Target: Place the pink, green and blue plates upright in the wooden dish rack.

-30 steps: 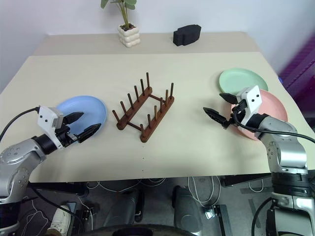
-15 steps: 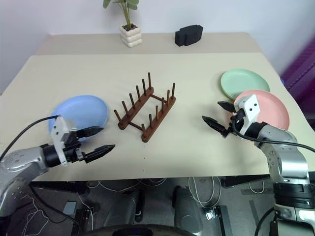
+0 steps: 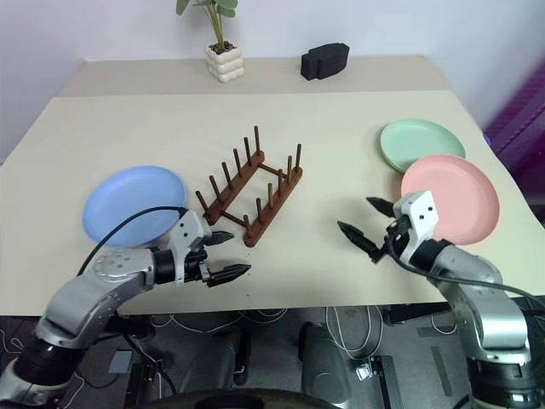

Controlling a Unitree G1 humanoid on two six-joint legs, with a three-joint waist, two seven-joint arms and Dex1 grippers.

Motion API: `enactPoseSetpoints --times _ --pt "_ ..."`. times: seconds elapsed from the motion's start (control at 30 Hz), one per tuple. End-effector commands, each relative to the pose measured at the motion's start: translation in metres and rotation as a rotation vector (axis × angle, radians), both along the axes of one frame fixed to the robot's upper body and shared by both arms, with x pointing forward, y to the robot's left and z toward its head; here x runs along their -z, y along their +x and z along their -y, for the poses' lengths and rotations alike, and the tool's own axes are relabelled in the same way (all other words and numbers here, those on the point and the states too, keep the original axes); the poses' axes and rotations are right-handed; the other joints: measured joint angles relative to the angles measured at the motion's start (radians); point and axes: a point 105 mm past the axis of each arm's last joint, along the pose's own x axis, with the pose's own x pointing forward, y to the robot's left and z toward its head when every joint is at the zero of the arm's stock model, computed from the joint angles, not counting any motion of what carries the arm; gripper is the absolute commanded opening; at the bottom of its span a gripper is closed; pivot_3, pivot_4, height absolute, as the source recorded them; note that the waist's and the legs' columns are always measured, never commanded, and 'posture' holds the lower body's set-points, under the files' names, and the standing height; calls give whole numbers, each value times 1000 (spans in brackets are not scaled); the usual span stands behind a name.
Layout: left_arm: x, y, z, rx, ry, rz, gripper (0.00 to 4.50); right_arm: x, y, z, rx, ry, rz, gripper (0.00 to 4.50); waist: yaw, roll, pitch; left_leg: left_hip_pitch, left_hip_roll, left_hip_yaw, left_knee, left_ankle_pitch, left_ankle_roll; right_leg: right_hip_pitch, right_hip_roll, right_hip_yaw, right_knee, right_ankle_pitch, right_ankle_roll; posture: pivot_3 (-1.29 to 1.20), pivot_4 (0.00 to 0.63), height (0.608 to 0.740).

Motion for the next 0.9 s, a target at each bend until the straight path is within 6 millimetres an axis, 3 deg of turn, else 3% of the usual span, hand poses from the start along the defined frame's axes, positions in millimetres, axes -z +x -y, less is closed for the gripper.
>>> enactPoseSetpoints --times 0.03,0.27,0.5,0.57,0.9 --pt "6 6 18 -14 18 24 4457 -19 -3 2 -1 -1 62 4469 1 0 0 0 0 0 1 0 0 1 0 0 0 0 1 0 150 736" --pt "15 16 23 -102 38 14 4457 -21 -4 0 -6 2 61 4469 5 1 -1 2 0 0 1 0 0 2 -1 0 0 -2 3 0 150 736" --pt "12 20 15 -128 54 42 1130 -18 1 -6 -22 23 70 4500 3 2 -2 2 0 0 0 0 1 2 -1 0 0 -2 3 0 150 736" --pt "11 23 13 -123 67 54 759 -17 3 -8 -23 28 74 4500 3 2 -2 3 0 0 0 0 1 2 -1 0 0 -2 3 0 150 736" --pt "-5 39 14 32 103 162 751 -11 0 -8 4 31 80 4500 16 2 -2 3 0 1 1 0 1 3 -1 0 0 -2 3 0 150 736"
